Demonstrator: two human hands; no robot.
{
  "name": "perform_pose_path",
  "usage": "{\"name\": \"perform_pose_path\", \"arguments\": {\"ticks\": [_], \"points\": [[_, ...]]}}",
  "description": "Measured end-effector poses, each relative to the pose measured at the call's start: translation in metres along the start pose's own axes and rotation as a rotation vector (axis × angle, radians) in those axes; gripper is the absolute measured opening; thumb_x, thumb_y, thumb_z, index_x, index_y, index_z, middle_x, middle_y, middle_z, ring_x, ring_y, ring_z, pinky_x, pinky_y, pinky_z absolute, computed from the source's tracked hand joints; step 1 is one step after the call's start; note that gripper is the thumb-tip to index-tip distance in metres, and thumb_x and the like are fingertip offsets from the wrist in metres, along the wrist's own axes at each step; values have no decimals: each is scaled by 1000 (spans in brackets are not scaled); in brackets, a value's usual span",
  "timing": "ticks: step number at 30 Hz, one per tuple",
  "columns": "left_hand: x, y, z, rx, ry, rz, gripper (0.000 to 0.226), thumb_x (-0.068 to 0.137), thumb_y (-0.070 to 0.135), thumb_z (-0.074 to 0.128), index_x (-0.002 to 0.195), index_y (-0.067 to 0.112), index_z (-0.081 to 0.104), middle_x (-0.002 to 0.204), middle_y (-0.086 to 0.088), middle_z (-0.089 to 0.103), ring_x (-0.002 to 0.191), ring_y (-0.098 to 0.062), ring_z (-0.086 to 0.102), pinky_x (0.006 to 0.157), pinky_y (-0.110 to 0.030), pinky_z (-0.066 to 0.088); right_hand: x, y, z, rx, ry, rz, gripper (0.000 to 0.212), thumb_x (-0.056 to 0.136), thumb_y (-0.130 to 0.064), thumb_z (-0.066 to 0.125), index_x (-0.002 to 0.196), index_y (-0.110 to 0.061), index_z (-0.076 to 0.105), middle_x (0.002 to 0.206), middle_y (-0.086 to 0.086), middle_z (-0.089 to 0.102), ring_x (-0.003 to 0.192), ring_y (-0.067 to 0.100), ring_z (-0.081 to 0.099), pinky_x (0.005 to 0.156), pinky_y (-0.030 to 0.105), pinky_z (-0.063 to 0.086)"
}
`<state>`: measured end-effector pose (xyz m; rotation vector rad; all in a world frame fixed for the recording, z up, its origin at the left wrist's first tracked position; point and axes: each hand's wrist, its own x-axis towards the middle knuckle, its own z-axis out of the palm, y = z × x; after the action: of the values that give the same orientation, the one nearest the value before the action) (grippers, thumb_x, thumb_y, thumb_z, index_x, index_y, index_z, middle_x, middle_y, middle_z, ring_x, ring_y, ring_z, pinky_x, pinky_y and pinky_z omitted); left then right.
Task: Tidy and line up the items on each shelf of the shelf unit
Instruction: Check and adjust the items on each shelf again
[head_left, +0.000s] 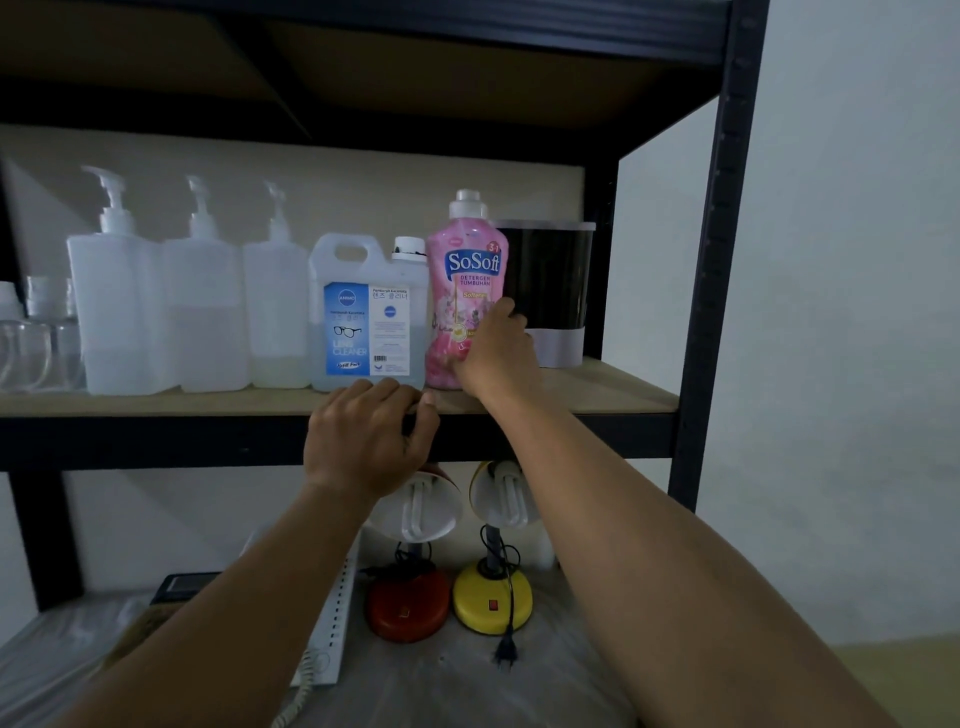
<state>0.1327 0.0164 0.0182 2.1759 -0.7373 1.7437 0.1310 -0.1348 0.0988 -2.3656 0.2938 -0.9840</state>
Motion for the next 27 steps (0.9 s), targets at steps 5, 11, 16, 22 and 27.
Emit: {"name": "perform_pose_path", "arguments": {"ticks": [5, 11, 16, 22, 27], "points": [[0, 2, 0, -5, 13, 5, 42, 98, 37, 45, 75, 14, 72, 66, -1, 66, 56, -21, 55, 55, -31, 45, 16, 1, 9, -22, -31, 33, 94, 79, -28, 87, 145, -6, 24, 137, 18, 43, 124, 34, 52, 96, 41, 51], [0, 3, -1, 6, 37, 22, 42, 98, 36, 45, 73, 14, 70, 64, -2, 64, 54, -20, 54, 54, -27, 40, 29, -2, 23, -5, -57, 47, 94, 76, -24, 88, 144, -7, 25, 137, 18, 42, 125, 34, 50, 100, 42, 51], [1, 4, -2, 2, 65, 26, 40, 96, 34, 48, 68, 13, 67, 61, -2, 62, 51, -20, 52, 53, -26, 36, 39, -7, 31, 6, -79, 72, 88, 77, -20, 87, 140, -8, 27, 137, 18, 43, 125, 35, 51, 98, 41, 49], [0, 2, 0, 3, 59, 28, 39, 96, 34, 49, 68, 14, 67, 61, -2, 61, 52, -20, 52, 53, -27, 36, 47, -17, 39, 23, -102, 126, 91, 74, -18, 88, 141, -8, 27, 138, 17, 43, 126, 35, 51, 102, 45, 51], [-1, 0, 3, 7, 50, 33, 39, 97, 34, 50, 68, 15, 66, 60, -1, 60, 51, -19, 50, 52, -26, 36, 49, -20, 42, 28, -112, 139, 95, 74, -17, 89, 144, -7, 26, 140, 18, 42, 127, 36, 51, 101, 44, 50]]}}
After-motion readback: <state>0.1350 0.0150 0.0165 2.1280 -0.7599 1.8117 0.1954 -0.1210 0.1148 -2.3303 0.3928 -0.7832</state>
